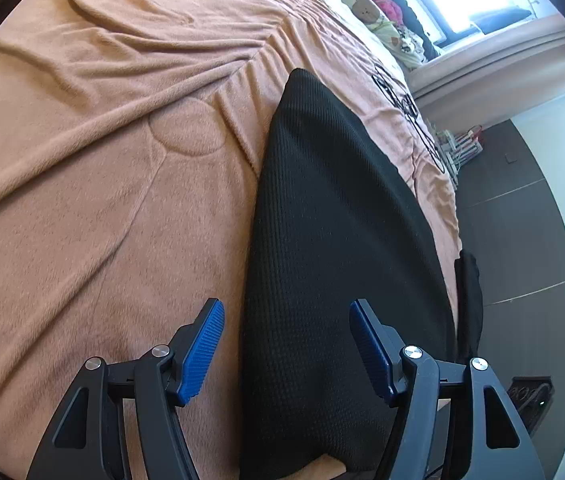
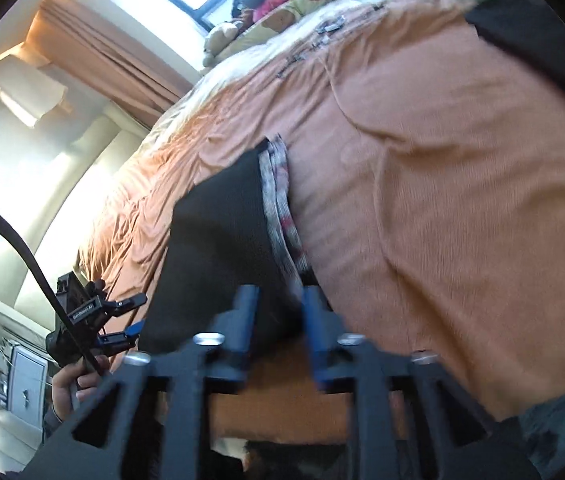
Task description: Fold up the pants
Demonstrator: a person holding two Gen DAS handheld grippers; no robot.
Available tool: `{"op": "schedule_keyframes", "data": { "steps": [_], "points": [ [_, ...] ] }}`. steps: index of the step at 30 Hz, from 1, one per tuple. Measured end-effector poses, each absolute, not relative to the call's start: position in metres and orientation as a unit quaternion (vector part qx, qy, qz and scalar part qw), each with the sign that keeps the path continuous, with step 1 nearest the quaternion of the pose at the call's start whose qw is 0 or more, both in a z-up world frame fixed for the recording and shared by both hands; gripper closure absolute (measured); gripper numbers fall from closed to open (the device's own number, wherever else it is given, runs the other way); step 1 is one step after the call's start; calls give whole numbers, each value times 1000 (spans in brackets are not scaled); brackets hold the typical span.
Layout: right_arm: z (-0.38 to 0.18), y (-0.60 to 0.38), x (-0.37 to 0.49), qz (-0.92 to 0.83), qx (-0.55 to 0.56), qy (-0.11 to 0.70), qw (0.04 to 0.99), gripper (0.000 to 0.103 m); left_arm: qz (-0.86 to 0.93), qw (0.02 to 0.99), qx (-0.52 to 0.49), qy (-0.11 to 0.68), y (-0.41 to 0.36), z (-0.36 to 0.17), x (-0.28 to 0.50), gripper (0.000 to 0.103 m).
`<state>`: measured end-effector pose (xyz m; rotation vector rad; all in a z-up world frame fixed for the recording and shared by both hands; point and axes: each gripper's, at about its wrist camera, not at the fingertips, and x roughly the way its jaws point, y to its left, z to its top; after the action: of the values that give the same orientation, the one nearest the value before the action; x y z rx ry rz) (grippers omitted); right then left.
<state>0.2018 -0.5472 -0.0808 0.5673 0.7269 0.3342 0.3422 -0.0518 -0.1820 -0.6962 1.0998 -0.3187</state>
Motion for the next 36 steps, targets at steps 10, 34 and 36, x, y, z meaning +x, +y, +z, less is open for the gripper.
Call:
{"op": "schedule_keyframes", "data": {
  "steps": [10, 34, 36],
  "points": [
    [-56, -523, 283, 203, 194, 366, 887, 53, -145, 786, -329, 503, -50, -182, 365, 36],
    [-95, -505, 476, 270, 238, 465, 809, 53, -132, 781, -348, 501, -45, -189, 403, 47],
    [-98, -507, 480, 272, 251, 469, 802, 53, -131, 783, -344, 502, -47, -188, 405, 47]
  ]
}}
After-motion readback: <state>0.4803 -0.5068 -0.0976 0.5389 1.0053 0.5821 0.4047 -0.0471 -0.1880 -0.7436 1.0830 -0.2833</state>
